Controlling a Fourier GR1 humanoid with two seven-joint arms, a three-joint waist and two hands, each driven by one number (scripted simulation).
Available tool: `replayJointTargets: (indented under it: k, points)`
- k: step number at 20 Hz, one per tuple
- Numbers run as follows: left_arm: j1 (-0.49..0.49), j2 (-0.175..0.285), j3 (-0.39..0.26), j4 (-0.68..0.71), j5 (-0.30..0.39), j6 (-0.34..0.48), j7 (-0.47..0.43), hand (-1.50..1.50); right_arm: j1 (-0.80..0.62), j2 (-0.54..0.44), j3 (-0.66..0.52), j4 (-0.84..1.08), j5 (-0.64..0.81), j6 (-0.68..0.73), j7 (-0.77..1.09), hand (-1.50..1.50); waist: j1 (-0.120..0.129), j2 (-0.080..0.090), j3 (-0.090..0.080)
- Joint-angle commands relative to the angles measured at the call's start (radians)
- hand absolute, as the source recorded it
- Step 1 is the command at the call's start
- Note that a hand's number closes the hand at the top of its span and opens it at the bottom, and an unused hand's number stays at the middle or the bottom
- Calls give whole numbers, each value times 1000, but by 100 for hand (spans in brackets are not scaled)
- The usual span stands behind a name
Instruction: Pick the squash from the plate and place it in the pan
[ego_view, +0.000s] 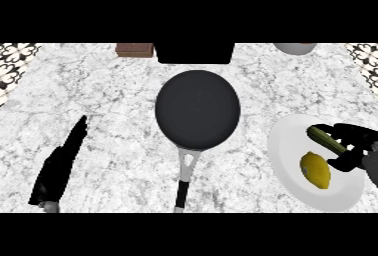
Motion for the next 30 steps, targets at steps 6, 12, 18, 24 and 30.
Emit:
replayJointTargets:
  k: [6, 12, 18, 24, 30]
  points:
    - [21, 17, 32, -10, 3, -32, -35, 0, 31, 18, -41, 61, -23, 29, -58, 150, -1, 9, 11]
    - [4, 7, 45, -3, 6, -32, -12, 0, 78, 170, -78, -160, 20, -206, 187, 150, -14, 4, 10]
    - [40, 2, 39, -25, 3, -31, -6, 0, 97, 162, -89, -347, 147, -494, 249, 150, -18, 1, 11]
    - [66, 31, 62, -40, 12, -48, -14, 0, 52, 158, -89, -586, 183, -718, 110, 150, -19, -7, 11]
    - [8, -3, 51, 31, -2, -40, -52, 0, -99, 258, 1, -636, 241, -682, 201, 150, 2, 8, 10]
